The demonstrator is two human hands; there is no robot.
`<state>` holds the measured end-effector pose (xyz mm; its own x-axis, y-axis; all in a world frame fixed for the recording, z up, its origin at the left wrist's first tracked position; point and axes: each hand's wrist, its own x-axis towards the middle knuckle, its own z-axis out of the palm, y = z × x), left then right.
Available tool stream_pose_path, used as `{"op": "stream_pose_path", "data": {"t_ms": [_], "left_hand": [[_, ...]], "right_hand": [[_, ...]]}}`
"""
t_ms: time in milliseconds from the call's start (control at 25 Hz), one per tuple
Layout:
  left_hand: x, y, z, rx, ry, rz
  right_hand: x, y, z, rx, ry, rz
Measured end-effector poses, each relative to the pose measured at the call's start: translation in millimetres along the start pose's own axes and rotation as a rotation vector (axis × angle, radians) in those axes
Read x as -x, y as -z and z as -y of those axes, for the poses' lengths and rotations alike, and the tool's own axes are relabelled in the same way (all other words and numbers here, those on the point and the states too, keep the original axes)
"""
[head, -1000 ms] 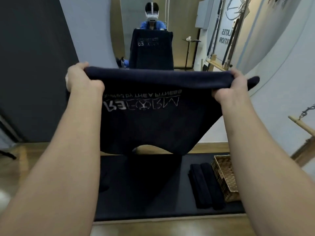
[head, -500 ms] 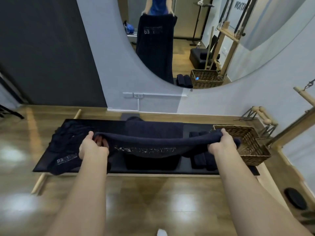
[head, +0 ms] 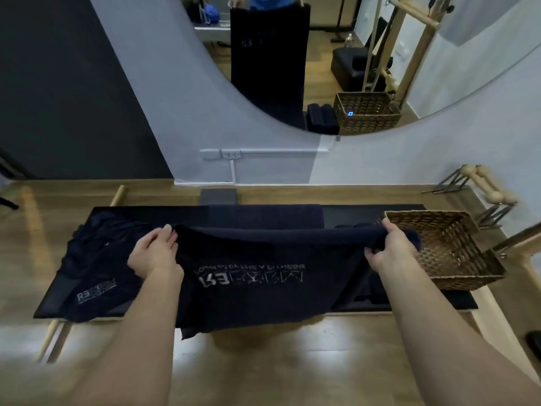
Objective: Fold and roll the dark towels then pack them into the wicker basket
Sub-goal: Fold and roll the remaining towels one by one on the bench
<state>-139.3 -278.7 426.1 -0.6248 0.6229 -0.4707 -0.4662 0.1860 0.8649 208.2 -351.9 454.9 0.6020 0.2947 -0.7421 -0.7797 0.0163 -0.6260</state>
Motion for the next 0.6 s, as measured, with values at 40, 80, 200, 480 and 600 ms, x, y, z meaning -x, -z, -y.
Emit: {"op": "stream_pose_path", "data": {"t_ms": [40, 80, 200, 480, 600], "left_hand": [[-22, -23, 8, -0.032, -0.029, 0.031], [-46, -45, 16, -0.076, -0.052, 0.062], [-119, -113, 58, -0.179, -0.101, 0.115], [-327, -240, 222, -0.472, -0.242, 0.185], [-407, -280, 284, -0.603, -0.272, 0.205]], "right_hand": [[-22, -19, -1, 0.011, -0.006, 0.014], [-47, -39, -3, 0.020, -0.011, 0.034], [-121, -101, -24, 0.074, -0.001, 0.081], [-369, -219, -119, 0.256, -0.007, 0.021], [-461, -255, -158, 0.341, 0.002, 0.032]]}}
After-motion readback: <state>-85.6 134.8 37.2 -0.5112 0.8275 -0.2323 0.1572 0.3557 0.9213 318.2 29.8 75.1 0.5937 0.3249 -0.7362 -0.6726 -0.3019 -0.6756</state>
